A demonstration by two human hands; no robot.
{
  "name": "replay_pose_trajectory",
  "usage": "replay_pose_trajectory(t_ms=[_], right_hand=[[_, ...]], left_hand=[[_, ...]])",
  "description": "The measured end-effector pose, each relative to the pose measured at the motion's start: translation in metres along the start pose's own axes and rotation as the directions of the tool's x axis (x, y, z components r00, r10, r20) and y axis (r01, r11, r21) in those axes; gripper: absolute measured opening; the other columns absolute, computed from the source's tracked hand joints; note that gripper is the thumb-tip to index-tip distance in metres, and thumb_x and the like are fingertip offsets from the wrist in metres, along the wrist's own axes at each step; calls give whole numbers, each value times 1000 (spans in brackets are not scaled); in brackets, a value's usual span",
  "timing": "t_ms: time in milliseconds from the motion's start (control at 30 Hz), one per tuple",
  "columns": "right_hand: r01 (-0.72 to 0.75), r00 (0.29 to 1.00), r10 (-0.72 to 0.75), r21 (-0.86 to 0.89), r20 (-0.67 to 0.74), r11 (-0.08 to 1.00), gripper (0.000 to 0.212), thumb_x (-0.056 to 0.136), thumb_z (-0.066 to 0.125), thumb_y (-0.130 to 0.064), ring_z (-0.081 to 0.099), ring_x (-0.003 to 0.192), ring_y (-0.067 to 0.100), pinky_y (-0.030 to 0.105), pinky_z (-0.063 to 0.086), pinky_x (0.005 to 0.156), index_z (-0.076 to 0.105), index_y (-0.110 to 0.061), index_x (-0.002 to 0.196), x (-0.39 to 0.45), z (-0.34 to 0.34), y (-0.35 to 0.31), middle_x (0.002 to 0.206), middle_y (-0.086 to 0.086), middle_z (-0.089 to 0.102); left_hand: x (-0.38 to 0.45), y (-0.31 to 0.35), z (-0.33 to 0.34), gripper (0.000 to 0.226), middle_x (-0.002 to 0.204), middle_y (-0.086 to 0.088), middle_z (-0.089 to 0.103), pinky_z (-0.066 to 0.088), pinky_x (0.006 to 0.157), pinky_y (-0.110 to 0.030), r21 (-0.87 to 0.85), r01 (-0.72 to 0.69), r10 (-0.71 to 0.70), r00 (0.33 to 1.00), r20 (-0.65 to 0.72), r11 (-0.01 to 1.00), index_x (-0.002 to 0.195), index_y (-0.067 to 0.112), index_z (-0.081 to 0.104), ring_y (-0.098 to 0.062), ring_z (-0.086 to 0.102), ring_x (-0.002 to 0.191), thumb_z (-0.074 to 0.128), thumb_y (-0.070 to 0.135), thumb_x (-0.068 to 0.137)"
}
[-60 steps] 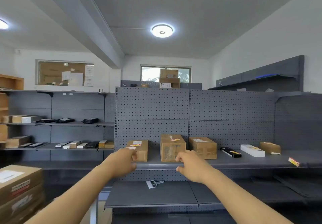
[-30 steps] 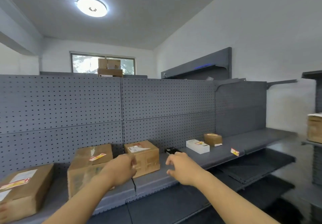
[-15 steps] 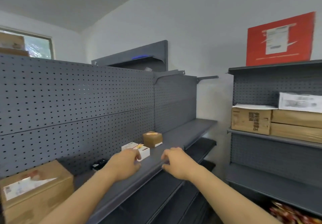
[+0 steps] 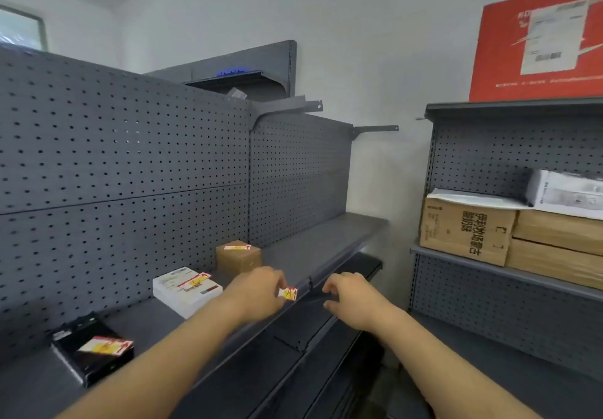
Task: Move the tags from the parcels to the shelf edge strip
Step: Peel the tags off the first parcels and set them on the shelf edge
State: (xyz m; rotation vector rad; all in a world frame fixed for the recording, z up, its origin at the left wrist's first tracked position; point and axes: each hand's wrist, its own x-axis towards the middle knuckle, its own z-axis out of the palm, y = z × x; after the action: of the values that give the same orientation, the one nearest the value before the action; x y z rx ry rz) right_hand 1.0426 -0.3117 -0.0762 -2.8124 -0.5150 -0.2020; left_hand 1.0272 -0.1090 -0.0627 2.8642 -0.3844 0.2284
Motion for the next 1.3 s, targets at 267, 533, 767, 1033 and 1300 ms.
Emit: replay_pose_trajectory(t_ms=[267, 533, 767, 1033, 1300], right_hand=[[41, 996, -41, -1, 78, 999, 28, 91, 60, -26, 55, 108, 28, 40, 48, 92, 59, -9, 113, 104, 38, 42, 117, 11, 60], [100, 977, -101, 18, 187, 995, 27, 91, 59, -27, 57, 104, 29, 38, 50, 87, 58, -11, 113, 203, 88, 76, 115, 11, 61], [201, 936, -213, 70, 281, 977, 34, 89, 63, -25, 55, 112, 27, 38, 48, 95, 59, -15, 121, 263, 132, 94, 124, 11, 59], [448, 813, -468, 141, 347, 883, 28, 89, 63, -22, 55, 112, 25, 33, 47, 95, 65, -16, 116, 309, 154, 111, 123, 10, 56], [639, 644, -636, 157, 425, 753, 17, 90, 59, -20, 59, 98, 20, 38, 52, 88, 70, -17, 103, 325, 150, 104, 111, 4, 63]], left_hand=[[96, -42, 45, 33, 121, -5, 59, 49, 89, -39, 53, 21, -24, 998, 56, 998, 118, 18, 56, -23, 56, 106, 57, 34, 89], [176, -83, 79, 36, 124, -8, 56, 43, 82, -31, 107, 83, -98, 984, 149, 991, 123, 14, 53, -24, 55, 108, 57, 32, 92], [216, -99, 109, 26, 114, -9, 60, 45, 74, -32, 155, 159, -188, 963, 193, 975, 111, 14, 55, -23, 57, 94, 55, 30, 90], [248, -98, 120, 35, 118, -7, 60, 42, 76, -31, 192, 365, -397, 902, 170, 911, 123, 17, 54, -25, 57, 106, 54, 29, 91], [236, -106, 117, 27, 112, -4, 63, 51, 81, -36, 162, 493, -514, 847, 133, 855, 115, 19, 58, -23, 60, 99, 52, 28, 90]])
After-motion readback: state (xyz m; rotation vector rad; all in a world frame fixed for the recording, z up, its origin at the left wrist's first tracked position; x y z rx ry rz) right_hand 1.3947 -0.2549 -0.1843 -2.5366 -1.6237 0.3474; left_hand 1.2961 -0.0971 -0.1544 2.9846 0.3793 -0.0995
